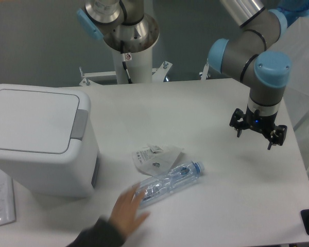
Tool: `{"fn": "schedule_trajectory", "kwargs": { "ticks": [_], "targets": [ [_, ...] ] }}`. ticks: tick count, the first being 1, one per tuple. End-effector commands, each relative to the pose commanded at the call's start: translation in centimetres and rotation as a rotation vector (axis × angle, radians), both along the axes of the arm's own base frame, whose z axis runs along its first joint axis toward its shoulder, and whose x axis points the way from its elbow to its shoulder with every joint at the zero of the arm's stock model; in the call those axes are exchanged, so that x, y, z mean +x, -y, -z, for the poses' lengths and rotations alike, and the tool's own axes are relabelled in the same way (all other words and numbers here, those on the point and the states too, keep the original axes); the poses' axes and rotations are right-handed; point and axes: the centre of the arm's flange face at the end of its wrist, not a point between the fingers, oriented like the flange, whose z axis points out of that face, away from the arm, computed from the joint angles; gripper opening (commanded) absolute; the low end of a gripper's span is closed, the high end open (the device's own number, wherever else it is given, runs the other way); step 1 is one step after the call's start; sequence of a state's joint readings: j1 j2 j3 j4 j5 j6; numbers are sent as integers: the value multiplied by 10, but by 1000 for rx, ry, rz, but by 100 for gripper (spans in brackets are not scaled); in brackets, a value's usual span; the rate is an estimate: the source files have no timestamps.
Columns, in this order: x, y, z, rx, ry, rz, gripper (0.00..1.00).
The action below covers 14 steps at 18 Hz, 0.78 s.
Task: Open the trash can
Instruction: 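Move the open gripper up and toward the white trash can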
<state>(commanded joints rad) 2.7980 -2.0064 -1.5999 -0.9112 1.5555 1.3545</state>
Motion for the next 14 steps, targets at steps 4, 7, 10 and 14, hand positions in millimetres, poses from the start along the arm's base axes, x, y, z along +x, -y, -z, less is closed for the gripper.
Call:
{"fn": "schedule_trajectory", "kwargs": {
  "ticks": [4,7,10,14],
  "targets": [
    [3,-1,2,0,5,2,100],
    [6,-7,0,39,16,13,100],
    [11,-16,-17,140,31,-134,100],
    [40,-44,-54,280,72,-324,100]
  ]
}}
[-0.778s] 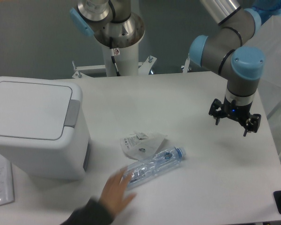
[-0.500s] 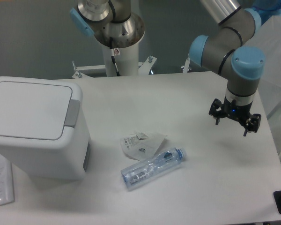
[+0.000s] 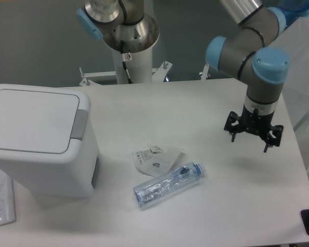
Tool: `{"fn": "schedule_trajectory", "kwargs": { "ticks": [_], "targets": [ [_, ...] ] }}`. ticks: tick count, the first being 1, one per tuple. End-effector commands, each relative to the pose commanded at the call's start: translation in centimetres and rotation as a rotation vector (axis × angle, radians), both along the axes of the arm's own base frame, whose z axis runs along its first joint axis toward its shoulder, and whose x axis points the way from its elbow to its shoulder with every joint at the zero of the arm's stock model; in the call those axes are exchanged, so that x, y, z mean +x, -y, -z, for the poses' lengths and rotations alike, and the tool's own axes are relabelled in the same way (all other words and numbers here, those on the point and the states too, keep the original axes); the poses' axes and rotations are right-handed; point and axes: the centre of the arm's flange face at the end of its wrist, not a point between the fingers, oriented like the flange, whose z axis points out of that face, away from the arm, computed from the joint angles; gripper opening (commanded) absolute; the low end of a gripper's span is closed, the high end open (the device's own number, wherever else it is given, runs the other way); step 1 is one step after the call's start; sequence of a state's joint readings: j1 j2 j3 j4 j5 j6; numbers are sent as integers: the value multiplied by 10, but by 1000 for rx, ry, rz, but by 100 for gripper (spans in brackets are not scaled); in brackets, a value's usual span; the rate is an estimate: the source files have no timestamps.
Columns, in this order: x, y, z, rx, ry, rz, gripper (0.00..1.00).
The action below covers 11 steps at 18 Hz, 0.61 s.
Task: Open the trash can
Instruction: 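Move the open gripper up and toward the white trash can, then move the open gripper over to the trash can lid's rear edge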
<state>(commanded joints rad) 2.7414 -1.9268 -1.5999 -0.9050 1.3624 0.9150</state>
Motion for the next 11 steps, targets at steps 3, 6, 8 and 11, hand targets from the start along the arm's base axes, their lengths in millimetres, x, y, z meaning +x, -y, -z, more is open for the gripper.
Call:
{"fn": "schedule_trajectory", "kwargs": {
  "ticks": [3,6,8,11],
  "targets": [
    [29,-24,-33,139,79,-170,100],
    [52,-57,-63,210,84,-156,100],
    [61,-64,-78,241,97,-202,100],
    [88,-93,-93,272,118,-200,100]
  ]
}}
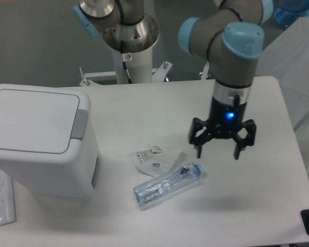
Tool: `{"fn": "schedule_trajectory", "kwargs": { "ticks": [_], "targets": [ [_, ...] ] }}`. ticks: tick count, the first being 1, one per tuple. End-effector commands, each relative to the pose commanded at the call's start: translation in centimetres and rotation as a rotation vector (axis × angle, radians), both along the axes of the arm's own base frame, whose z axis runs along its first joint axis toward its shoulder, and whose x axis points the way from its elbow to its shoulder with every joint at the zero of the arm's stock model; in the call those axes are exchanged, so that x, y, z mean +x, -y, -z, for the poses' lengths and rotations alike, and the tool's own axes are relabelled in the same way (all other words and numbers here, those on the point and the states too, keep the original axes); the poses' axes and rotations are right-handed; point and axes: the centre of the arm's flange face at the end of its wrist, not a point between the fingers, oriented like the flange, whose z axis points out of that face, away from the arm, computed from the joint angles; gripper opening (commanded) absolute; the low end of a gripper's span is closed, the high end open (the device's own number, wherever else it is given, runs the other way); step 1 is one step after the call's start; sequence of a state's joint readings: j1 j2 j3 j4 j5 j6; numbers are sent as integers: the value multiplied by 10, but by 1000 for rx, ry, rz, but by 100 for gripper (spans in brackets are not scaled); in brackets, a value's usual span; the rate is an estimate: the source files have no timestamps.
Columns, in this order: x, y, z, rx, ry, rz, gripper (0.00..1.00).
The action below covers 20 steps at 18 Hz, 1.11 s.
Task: Open the trash can
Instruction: 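Move the open gripper over to the trash can lid's rear edge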
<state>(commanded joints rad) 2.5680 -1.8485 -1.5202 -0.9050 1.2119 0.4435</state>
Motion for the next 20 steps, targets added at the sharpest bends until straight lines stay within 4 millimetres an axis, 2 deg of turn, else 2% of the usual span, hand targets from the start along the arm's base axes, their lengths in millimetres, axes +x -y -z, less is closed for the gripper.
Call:
{"fn": "schedule_trajectory", "kwargs": {
  "ticks": [3,5,8,13,15,16,18,20],
  "targets": [
    [14,-16,-18,87,60,-10,100],
    [24,-16,-37,135,86,-33,100],
    [40,-15,-55,166,97,-35,100],
    [111,-28,-75,176,106,47,100],
    [141,-20,-79,172,116,62,100],
    [149,-14,-78,171,119,62,100],
    [160,-5,-69,160,133,64,100],
    [163,-3,-48,133,155,61,100]
  ]
}}
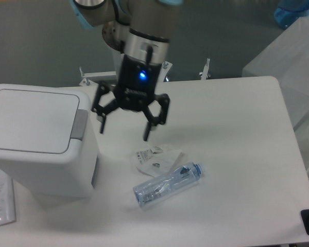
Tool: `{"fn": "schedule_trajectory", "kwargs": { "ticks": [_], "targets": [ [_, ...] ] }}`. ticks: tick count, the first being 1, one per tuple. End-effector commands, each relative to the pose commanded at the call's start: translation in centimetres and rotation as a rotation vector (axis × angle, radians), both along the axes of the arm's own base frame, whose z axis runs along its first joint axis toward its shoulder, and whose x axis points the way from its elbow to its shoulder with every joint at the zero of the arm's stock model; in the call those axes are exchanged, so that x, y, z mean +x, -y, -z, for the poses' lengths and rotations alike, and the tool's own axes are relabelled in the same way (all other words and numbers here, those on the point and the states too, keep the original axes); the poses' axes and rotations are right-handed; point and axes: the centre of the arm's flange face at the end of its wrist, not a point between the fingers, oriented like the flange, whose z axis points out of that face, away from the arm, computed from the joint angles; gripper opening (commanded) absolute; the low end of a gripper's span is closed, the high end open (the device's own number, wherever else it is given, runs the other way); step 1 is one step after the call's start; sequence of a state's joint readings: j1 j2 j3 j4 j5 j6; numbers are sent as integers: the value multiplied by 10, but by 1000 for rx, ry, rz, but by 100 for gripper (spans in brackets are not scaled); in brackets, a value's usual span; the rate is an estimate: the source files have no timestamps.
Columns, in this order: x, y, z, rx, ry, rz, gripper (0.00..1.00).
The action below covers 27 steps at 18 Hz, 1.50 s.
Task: Open the trash can
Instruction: 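Move the open gripper over to the trash can lid's rear edge, then push the gripper finger against the lid edge to flip it open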
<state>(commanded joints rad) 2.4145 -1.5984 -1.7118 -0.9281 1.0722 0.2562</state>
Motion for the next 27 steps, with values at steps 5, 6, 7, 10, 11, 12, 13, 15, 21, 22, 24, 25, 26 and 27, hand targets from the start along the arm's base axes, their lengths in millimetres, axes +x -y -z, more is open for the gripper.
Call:
{"fn": "schedule_trajectory", "kwargs": {
  "ticks": [5,6,7,10,11,12,13,15,21,22,24,25,26,27],
  "targets": [
    [2,-5,10,-14,13,5,100],
    [2,-5,11,-15,14,7,100],
    [2,-6,12,-16,15,7,100],
    [0,-7,15,-19,16,9,100],
    [0,-8,19,-23,19,13,100],
    [0,-8,20,-25,20,15,100],
    [1,-9,21,-25,22,17,100],
    [9,-14,23,-28,25,33,100],
    [21,-20,24,-32,32,50,100],
    [22,-19,26,-35,36,50,100],
    [24,-19,25,-34,34,52,100],
    [23,-18,25,-33,33,50,100],
    [22,-19,25,-34,34,50,100],
    [23,-19,26,-35,34,51,100]
  ]
}}
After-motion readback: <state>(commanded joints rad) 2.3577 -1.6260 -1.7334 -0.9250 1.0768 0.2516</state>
